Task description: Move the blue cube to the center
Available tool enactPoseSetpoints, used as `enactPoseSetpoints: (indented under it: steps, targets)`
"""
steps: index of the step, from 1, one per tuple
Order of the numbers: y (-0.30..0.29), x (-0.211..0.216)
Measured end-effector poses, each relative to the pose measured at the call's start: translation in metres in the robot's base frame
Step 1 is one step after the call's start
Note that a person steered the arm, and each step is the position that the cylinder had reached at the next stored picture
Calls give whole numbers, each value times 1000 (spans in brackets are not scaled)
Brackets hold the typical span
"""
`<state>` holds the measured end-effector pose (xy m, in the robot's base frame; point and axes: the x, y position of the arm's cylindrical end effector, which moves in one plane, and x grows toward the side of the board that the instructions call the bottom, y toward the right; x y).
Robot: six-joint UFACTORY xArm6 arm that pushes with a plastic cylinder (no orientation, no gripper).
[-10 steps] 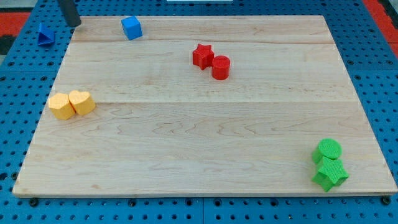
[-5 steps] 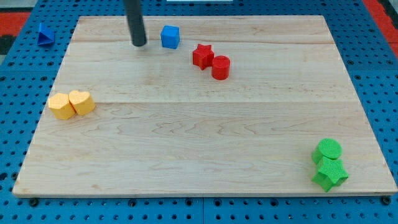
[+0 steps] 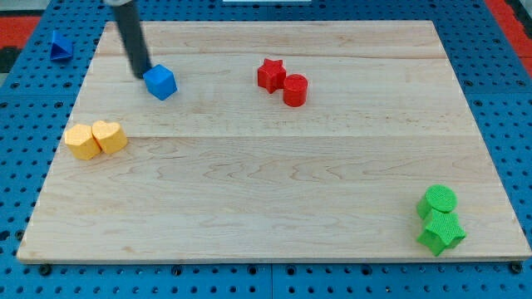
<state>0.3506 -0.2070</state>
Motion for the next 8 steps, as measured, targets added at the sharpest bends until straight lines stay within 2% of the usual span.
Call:
enactPoseSetpoints:
  steps: [1,2,3,4,5,6,7,8]
  targets:
    - [-7,52]
    - [9,48]
    - [-19,4]
    - [42,-19]
    - [103,0]
    - [162,59]
    - [130,154]
    - [3,197]
